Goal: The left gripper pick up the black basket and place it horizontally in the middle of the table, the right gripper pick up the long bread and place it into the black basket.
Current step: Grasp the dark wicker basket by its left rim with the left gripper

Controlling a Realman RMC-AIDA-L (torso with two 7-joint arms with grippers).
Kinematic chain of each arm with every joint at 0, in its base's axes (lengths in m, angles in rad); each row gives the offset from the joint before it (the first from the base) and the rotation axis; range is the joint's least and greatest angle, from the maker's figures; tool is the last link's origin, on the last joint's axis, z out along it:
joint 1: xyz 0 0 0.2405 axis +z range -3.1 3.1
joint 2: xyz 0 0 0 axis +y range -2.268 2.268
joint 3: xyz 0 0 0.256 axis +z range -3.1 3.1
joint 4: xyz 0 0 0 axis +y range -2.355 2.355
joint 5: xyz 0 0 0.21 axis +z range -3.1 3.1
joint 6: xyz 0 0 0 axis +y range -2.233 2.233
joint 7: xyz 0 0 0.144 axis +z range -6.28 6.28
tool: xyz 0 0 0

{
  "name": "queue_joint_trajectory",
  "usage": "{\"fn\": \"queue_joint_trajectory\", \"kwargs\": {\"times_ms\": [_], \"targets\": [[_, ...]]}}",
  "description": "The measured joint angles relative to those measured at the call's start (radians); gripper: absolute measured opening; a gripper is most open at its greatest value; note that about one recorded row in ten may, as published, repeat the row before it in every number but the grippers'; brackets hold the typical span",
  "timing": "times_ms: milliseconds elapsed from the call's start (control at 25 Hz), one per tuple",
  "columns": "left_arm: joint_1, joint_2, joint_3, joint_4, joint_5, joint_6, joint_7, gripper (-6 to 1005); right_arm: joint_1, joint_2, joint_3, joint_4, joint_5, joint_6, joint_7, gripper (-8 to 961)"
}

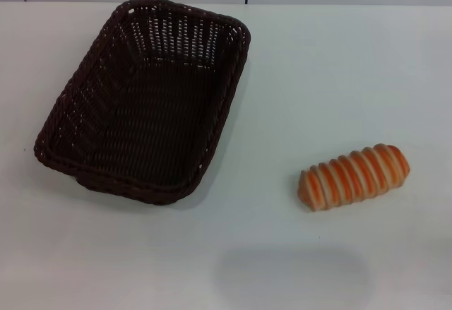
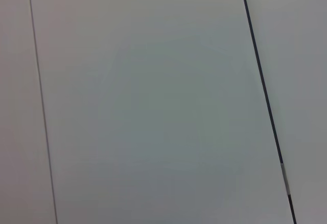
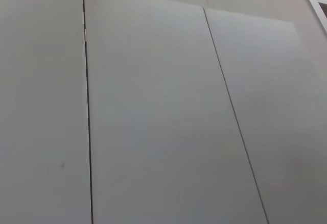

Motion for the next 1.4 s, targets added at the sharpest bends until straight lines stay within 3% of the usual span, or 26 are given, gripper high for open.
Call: {"fn": "queue_joint_trajectory", "kwargs": {"times_ms": [560,760,840,880,920,960,1000,1040,1240,1400], "targets": [[-0.002,0.006,0.053,-0.006,0.000,0.001,0.031,813,-0.005,0.000,-0.006,0.005,0.000,0.006,0.000,816],[0.001,0.014,0.070,-0.081,0.013,-0.039,0.038,812,-0.007,0.001,-0.006,0.010,0.000,0.007,0.000,816],[0.035,0.051,0.093,-0.225,0.089,-0.194,0.002,812,-0.008,0.001,-0.006,0.012,0.000,0.001,0.000,816],[0.035,0.051,0.093,-0.225,0.089,-0.194,0.002,811,-0.008,0.001,-0.006,0.014,0.000,0.001,0.000,817],[0.069,0.089,0.094,-0.372,0.162,-0.361,-0.058,811,-0.008,0.001,-0.006,0.016,0.000,0.001,0.000,817],[0.069,0.089,0.094,-0.372,0.162,-0.361,-0.058,811,-0.008,0.001,-0.006,0.016,0.000,0.001,0.000,817],[0.094,0.126,0.090,-0.516,0.229,-0.540,-0.122,811,-0.008,0.000,-0.006,0.018,0.000,0.001,0.000,817],[0.094,0.126,0.090,-0.516,0.229,-0.540,-0.122,811,-0.008,0.000,-0.006,0.018,0.000,0.001,0.000,817],[0.139,0.194,0.086,-0.859,0.264,-0.937,-0.173,810,-0.002,-0.002,-0.012,0.022,-0.003,0.007,0.000,816],[0.152,0.245,0.073,-1.215,0.265,-1.380,-0.138,809,0.000,-0.004,-0.020,0.022,-0.002,0.009,0.000,816]]}}
